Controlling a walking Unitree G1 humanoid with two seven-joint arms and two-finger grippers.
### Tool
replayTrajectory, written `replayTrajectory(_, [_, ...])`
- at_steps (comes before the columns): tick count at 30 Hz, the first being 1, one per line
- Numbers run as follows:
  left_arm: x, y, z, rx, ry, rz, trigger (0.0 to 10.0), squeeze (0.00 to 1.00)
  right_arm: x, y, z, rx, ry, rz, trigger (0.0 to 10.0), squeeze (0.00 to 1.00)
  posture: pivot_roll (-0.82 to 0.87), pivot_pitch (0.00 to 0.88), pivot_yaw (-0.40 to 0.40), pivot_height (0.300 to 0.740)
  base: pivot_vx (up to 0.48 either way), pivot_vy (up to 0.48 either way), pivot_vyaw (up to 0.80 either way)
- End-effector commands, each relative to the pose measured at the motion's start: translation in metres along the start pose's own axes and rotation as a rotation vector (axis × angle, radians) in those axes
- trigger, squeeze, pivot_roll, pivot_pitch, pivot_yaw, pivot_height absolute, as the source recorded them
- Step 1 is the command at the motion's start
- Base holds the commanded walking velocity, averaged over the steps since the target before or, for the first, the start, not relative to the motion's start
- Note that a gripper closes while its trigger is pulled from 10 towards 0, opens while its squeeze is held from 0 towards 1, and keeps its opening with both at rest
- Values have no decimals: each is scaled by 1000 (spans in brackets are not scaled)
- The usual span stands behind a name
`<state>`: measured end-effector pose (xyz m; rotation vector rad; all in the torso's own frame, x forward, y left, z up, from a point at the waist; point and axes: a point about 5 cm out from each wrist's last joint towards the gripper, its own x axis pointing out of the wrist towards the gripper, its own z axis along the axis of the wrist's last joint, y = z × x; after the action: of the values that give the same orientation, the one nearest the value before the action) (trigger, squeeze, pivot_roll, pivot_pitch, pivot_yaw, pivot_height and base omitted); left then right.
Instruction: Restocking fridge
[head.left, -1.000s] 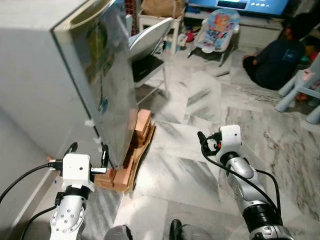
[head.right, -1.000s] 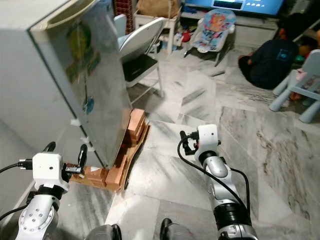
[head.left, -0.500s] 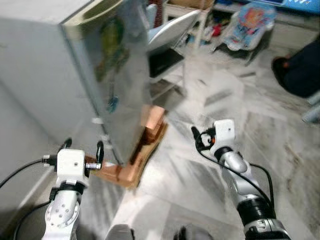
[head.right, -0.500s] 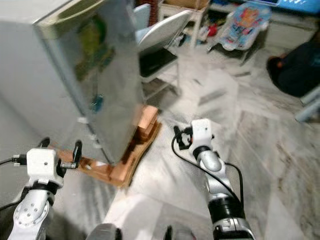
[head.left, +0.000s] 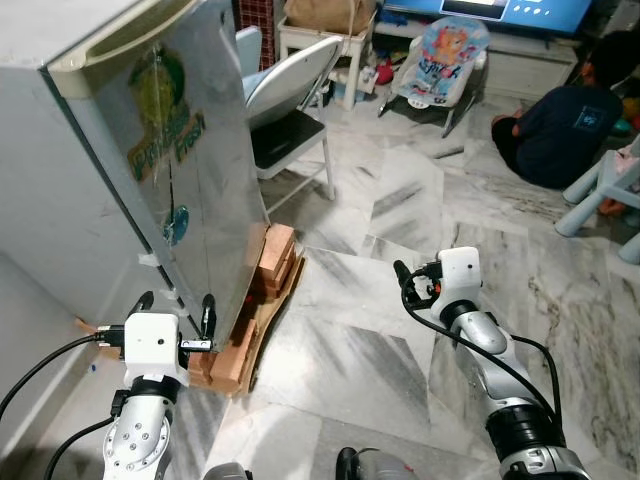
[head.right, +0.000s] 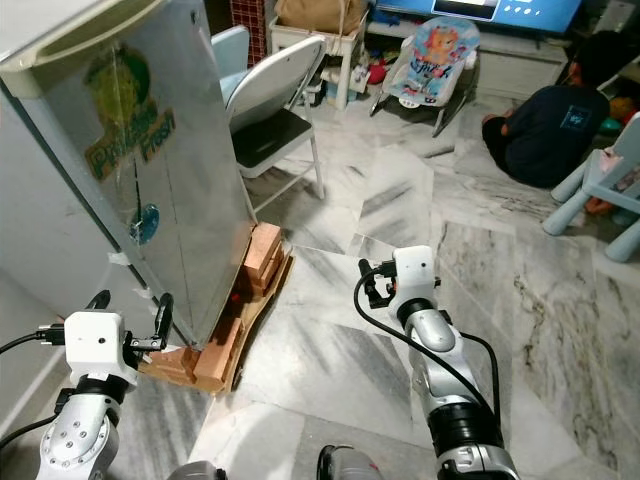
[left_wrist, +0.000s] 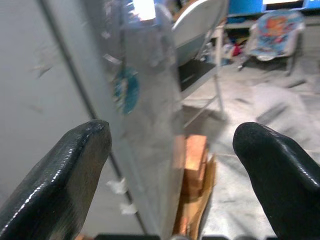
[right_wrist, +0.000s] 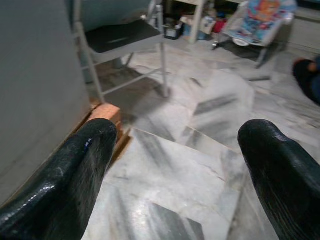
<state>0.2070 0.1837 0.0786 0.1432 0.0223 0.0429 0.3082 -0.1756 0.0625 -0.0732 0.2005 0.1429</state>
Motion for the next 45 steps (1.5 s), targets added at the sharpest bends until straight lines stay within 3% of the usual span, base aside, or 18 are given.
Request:
replayTrajectory(1, [1,-1,1,8,-6,-8,10000,0,-1,-3,1,-4,-4,-10,10000,0,71,95,-34,740,0,450,-575])
replayTrajectory(7, [4,-4,3,27,-21,-31,10000,0,-3,-2,1,-1,-8,-10,10000,0,65,95,-29,740,0,449,-285])
replayTrajectory(18, [7,-8,6,26,-39,-57,10000,0,-4,-1,1,2,-15,-7,10000,0,64,96,-28,740,335,342,0])
replayTrajectory(29, [1,-11,4,14,-34,-49,10000,0,-9,-2,0,0,-17,-9,10000,0,64,96,-30,740,103,0,0])
replayTrajectory(40, [-4,-2,-3,-46,-7,58,10000,0,-28,0,-6,13,-28,-18,10000,0,64,61,-31,740,0,0,0])
replayTrajectory(45, [-3,-4,-5,-68,-2,35,10000,0,-37,2,-8,17,-34,-21,10000,0,52,55,-27,740,0,0,0])
